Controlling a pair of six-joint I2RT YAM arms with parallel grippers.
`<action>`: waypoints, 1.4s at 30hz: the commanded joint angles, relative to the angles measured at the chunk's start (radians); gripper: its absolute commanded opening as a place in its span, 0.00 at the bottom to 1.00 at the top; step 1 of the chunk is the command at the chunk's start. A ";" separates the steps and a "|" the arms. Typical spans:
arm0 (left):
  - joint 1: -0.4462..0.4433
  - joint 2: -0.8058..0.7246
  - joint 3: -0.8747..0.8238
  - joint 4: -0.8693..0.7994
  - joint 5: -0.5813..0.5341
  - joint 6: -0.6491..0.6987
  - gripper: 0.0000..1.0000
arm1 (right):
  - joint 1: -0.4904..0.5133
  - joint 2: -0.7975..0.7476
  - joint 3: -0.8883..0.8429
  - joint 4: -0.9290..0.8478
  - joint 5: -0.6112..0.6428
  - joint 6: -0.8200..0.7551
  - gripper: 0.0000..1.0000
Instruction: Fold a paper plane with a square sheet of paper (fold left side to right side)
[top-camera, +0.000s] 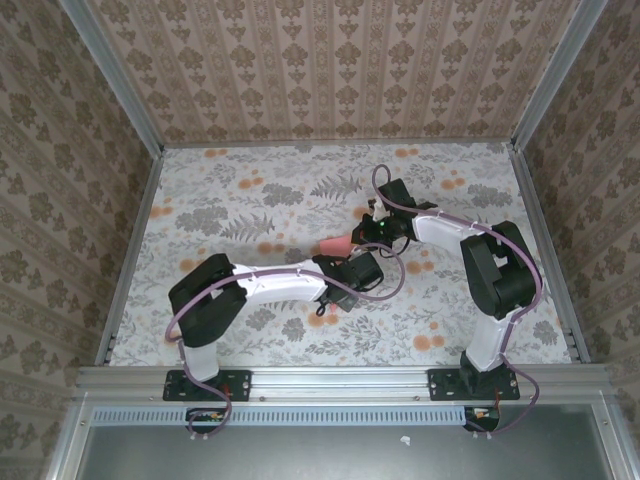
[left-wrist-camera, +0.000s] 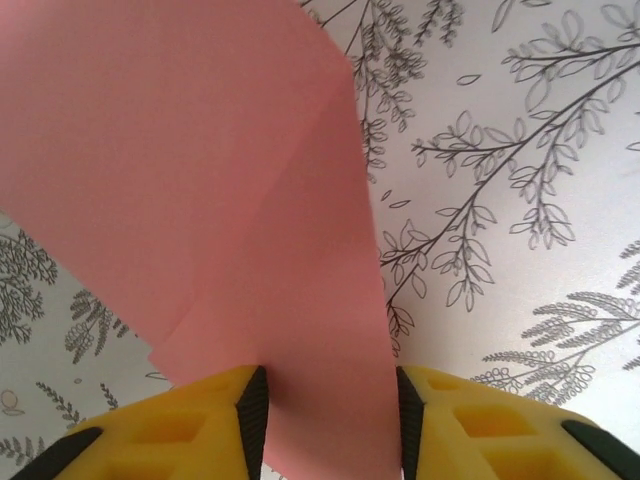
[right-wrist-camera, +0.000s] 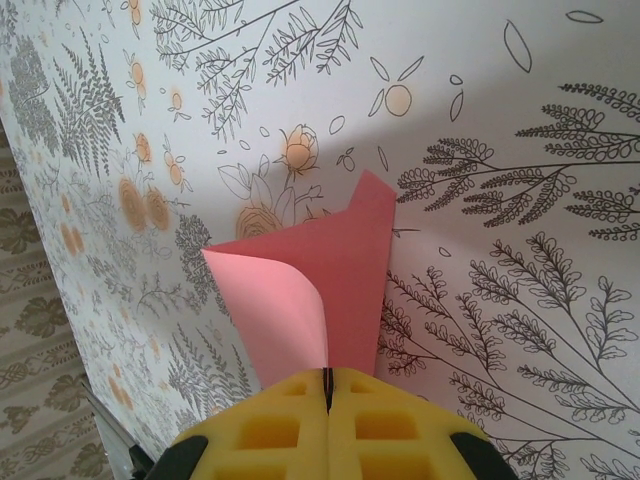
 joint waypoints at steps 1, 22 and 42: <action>-0.005 0.013 0.032 -0.034 -0.032 -0.006 0.34 | 0.008 0.018 0.022 -0.009 -0.009 0.006 0.00; 0.063 -0.043 -0.052 0.103 0.156 -0.007 0.11 | -0.012 -0.055 0.065 -0.025 0.018 -0.108 0.30; 0.276 -0.098 -0.251 0.525 0.586 -0.172 0.10 | -0.121 -0.328 -0.267 -0.002 0.105 -0.216 0.71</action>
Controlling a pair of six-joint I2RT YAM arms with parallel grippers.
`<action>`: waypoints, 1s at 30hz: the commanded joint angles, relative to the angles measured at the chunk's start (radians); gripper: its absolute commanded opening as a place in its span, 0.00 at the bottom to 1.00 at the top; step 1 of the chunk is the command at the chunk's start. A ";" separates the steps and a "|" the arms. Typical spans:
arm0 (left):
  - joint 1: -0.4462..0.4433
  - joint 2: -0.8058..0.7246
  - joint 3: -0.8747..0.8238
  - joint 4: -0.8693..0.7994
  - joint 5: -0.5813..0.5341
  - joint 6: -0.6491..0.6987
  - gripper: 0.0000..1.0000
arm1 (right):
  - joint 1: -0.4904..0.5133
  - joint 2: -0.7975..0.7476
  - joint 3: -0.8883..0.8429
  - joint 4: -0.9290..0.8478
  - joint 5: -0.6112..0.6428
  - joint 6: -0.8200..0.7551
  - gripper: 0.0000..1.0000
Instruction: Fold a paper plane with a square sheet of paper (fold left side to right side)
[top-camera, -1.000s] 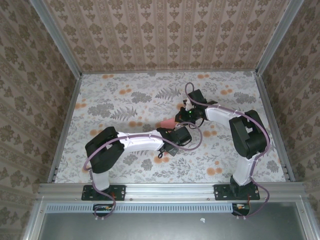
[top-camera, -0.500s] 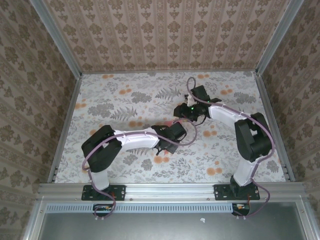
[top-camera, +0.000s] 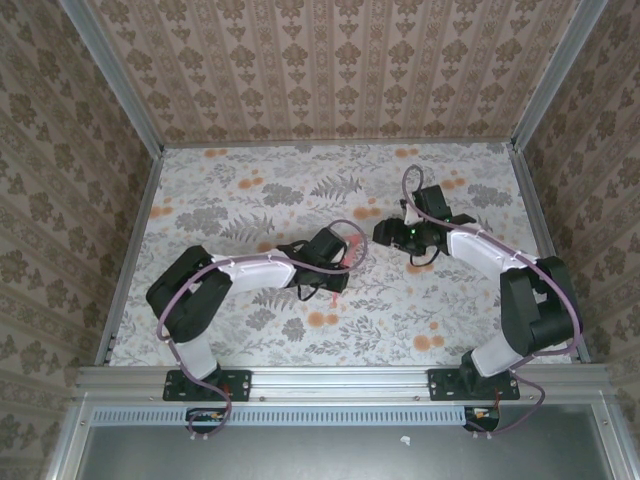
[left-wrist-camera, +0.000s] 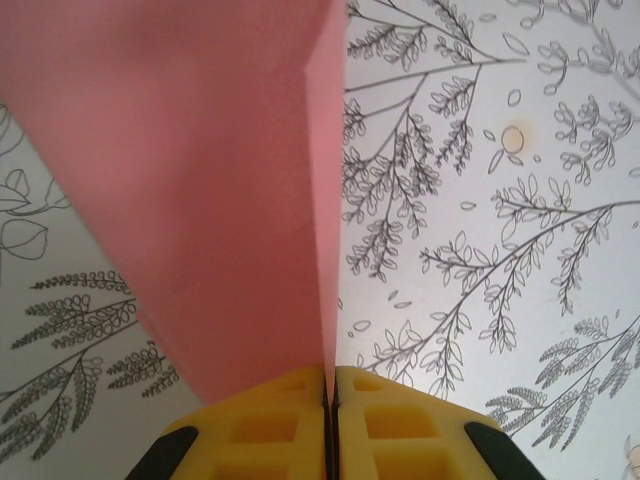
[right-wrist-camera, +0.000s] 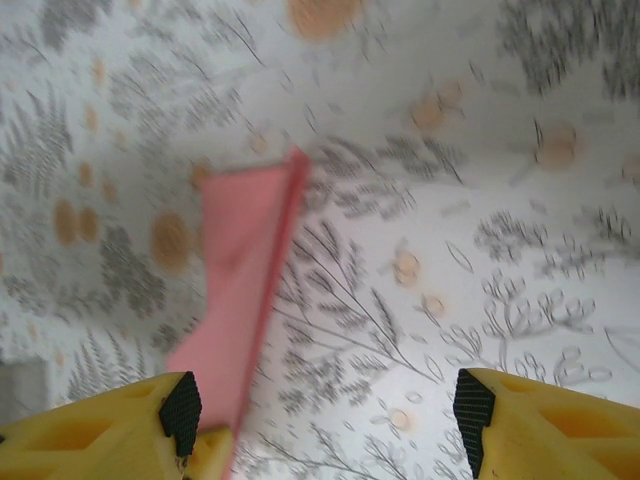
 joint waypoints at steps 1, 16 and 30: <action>0.026 -0.011 -0.033 0.126 0.114 -0.070 0.10 | 0.004 -0.038 -0.058 0.053 -0.056 0.004 0.71; 0.095 0.042 -0.145 0.434 0.256 -0.237 0.10 | 0.078 0.064 -0.142 0.303 -0.137 0.099 0.65; 0.128 0.102 -0.223 0.649 0.307 -0.363 0.09 | 0.118 0.193 -0.060 0.378 -0.087 0.175 0.51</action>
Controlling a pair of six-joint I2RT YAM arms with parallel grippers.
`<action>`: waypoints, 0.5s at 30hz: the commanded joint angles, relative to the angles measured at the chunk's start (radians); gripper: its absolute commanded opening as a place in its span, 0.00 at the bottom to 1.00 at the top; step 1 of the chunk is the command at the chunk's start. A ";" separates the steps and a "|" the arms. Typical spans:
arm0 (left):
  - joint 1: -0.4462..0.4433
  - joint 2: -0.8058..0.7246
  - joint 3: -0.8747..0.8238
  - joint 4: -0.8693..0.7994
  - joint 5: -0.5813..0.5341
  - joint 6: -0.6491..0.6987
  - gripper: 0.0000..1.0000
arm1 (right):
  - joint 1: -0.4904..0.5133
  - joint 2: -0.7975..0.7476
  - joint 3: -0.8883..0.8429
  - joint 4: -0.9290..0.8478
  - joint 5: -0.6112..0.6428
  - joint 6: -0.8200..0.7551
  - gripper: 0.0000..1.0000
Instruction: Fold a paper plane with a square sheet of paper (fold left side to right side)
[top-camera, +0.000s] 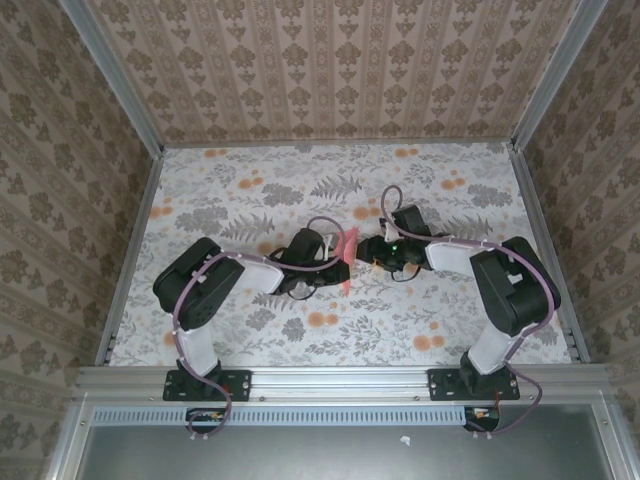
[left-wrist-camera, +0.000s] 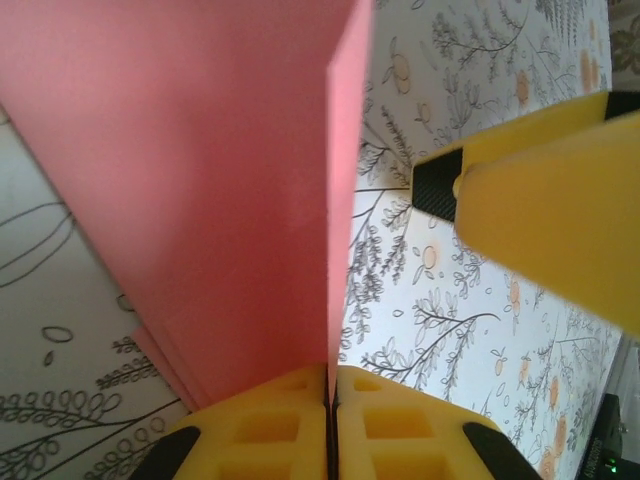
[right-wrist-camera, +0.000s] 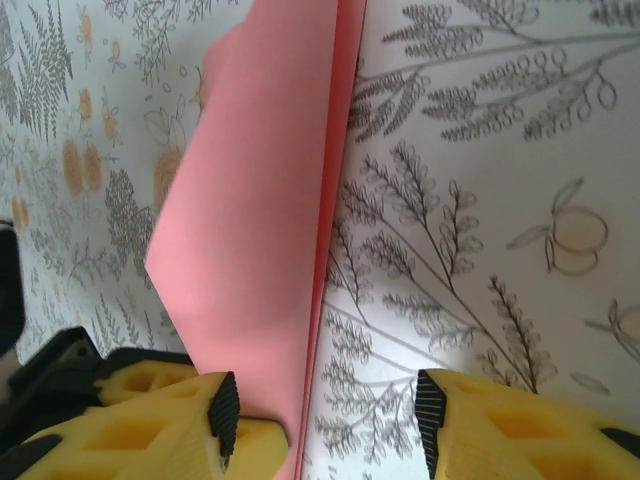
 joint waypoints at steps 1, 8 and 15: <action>0.011 0.016 -0.020 0.072 0.021 -0.045 0.09 | 0.009 0.036 0.046 0.046 0.016 0.035 0.50; 0.012 0.016 -0.037 0.102 0.018 -0.062 0.09 | 0.031 0.095 0.097 0.043 0.020 0.046 0.49; 0.014 0.017 -0.045 0.110 0.016 -0.069 0.10 | 0.051 0.136 0.143 -0.015 0.048 0.040 0.48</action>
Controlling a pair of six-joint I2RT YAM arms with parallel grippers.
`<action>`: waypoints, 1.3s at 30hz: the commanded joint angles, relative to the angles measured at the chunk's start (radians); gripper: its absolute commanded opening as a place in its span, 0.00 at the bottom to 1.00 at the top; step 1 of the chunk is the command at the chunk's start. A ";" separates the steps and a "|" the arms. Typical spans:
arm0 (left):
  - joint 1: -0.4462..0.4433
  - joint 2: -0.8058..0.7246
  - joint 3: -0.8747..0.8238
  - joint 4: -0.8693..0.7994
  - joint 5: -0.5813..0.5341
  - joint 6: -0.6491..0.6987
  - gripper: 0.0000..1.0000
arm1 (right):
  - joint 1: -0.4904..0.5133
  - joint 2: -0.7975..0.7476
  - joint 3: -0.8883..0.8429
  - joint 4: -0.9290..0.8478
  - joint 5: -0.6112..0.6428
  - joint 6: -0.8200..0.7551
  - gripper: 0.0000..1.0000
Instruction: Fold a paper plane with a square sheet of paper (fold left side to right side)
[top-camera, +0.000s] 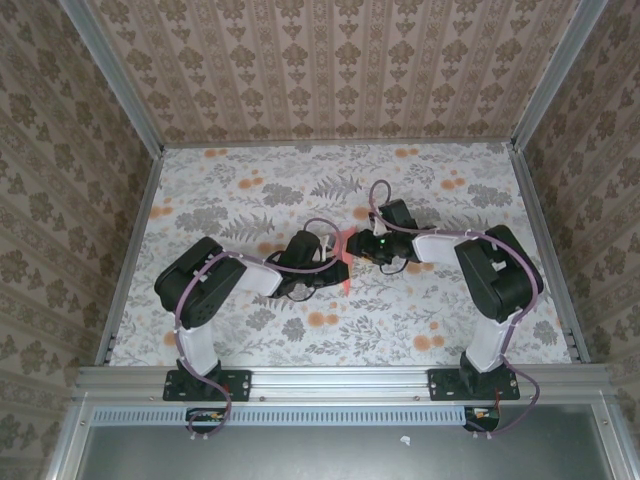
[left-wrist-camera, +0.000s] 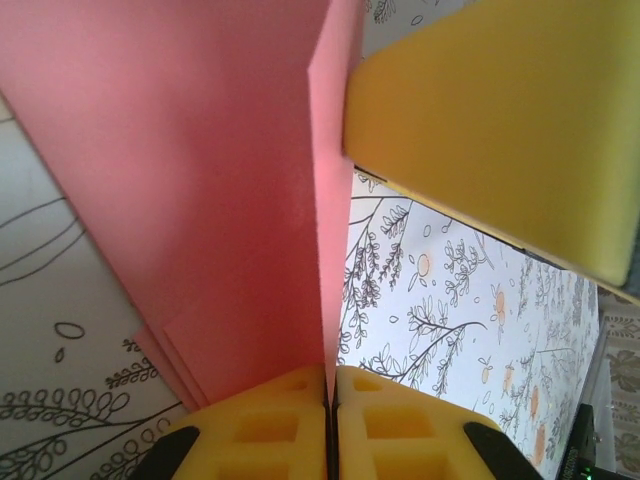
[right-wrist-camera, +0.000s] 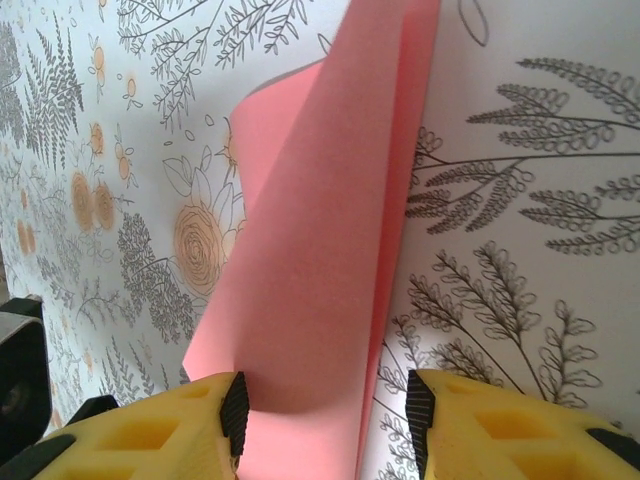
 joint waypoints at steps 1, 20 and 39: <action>0.008 0.011 -0.012 0.027 0.007 -0.019 0.11 | 0.010 0.032 0.039 -0.045 0.031 0.003 0.47; 0.048 -0.111 -0.072 0.043 0.008 -0.012 0.37 | 0.019 0.094 0.085 -0.159 0.070 0.000 0.42; 0.154 0.017 -0.020 0.213 0.120 -0.120 0.39 | 0.020 0.093 0.085 -0.154 0.059 0.000 0.42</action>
